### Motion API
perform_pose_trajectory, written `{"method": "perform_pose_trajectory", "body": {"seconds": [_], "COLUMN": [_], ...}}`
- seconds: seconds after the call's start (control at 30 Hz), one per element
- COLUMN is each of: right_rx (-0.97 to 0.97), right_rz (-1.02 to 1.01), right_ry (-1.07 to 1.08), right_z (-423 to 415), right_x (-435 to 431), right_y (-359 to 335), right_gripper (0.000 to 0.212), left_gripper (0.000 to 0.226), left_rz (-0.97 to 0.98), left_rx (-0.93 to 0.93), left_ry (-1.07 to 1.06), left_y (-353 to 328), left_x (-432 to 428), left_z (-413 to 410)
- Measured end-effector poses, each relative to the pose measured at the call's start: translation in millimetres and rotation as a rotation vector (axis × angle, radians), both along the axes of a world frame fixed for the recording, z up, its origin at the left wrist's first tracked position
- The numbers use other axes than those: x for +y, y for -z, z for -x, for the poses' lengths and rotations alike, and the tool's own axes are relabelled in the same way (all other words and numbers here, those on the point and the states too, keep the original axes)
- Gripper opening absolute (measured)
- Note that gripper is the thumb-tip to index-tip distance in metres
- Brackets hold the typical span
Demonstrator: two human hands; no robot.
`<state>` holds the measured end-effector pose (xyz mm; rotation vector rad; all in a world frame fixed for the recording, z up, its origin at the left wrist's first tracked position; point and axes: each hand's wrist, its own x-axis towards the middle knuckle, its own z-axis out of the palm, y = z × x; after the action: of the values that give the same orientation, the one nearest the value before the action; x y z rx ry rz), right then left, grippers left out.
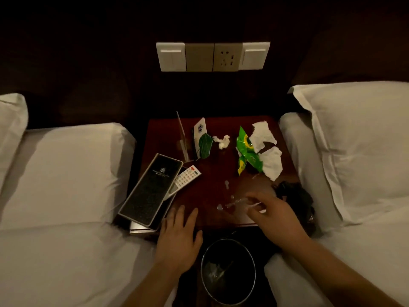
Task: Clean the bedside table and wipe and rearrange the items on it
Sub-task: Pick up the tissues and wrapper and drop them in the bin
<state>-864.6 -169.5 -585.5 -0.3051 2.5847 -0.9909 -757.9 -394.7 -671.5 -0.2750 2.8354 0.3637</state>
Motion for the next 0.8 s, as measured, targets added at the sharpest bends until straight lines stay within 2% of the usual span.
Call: {"method": "perform_pose_trajectory", "body": {"seconds": [0.27,0.43,0.5,0.63,0.7,0.8], "right_rx": [0.067,0.337,0.366,0.300,0.275,0.279], "right_rz": [-0.055,-0.145,-0.221,-0.453,-0.496,-0.506], "right_ry": [0.019,0.148,0.196,0.123,0.089,0.092], "right_z": [52.1,104.0,129.2,166.5,177.7,187.9], "right_x": [4.6,21.6,29.6,38.8,39.9,40.4], "right_y": [70.4,92.5,97.9,109.5,113.6,117.2], "right_gripper": [0.033,0.044,0.052,0.063,0.058,0.038], "left_gripper": [0.050,0.055,0.056,0.056,0.056,0.056], "left_rz": [0.042,0.066,0.078,0.092,0.112,0.132], "left_rx": [0.153,0.288,0.299,0.329,0.348,0.360], "left_ry": [0.069,0.117,0.122,0.129,0.133,0.131], "left_y": [56.7,81.4,84.1,87.1,87.8,89.7], "left_x": [-6.2,-9.0,-9.9,-10.3,-10.4,-9.3], "left_z": [59.7,63.5,64.5,64.7,65.1,65.0]}}
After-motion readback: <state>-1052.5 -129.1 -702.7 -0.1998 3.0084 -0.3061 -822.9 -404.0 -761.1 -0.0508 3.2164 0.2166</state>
